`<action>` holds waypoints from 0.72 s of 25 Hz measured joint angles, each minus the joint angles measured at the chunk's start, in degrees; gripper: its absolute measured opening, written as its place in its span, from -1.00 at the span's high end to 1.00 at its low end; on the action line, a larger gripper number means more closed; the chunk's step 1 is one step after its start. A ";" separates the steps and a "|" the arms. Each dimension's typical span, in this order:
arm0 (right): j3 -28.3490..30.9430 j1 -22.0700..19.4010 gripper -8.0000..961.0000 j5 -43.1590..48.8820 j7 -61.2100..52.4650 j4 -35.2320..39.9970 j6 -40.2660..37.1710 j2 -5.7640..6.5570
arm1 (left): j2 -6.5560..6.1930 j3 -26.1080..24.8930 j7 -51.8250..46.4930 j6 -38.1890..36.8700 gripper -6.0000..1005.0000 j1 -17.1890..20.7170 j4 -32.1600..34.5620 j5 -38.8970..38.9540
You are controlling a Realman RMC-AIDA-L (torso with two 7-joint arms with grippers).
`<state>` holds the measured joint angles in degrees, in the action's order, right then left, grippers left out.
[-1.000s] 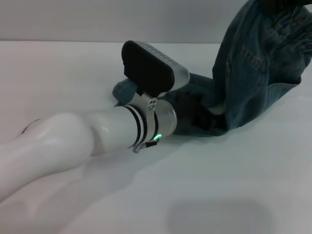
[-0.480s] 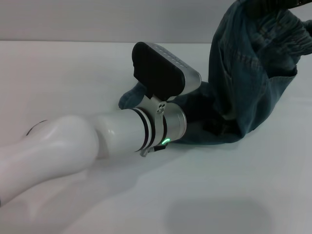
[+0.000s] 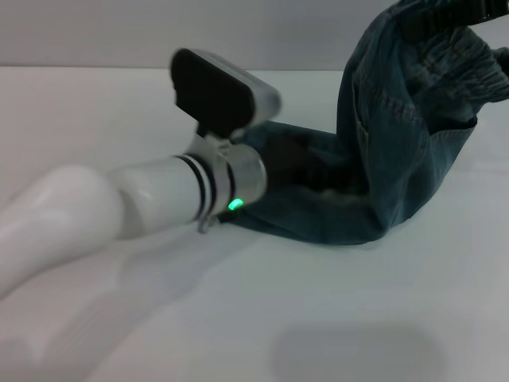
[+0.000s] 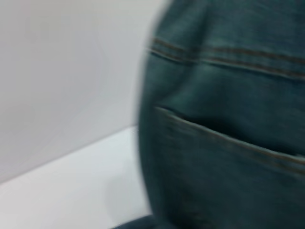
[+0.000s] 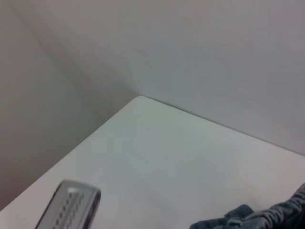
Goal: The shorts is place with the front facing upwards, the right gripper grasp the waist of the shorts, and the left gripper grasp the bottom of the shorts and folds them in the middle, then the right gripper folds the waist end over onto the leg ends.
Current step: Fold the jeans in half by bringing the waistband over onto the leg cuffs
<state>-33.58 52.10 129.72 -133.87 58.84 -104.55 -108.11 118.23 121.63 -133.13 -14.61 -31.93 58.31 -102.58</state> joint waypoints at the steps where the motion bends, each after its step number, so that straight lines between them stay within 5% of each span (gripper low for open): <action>1: 0.00 -0.01 0.84 0.00 0.12 -0.39 0.08 0.00 | -0.03 -1.24 0.67 -0.41 -0.68 0.28 -0.06 0.00; 18: -3.55 1.00 0.84 -3.57 7.84 -10.26 9.65 -1.37 | -0.15 -19.76 9.64 4.08 -0.68 3.88 -2.94 -0.08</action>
<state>-37.13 53.10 126.15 -126.02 48.58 -94.91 -109.48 118.08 101.86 -123.49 -10.54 -28.05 55.37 -102.66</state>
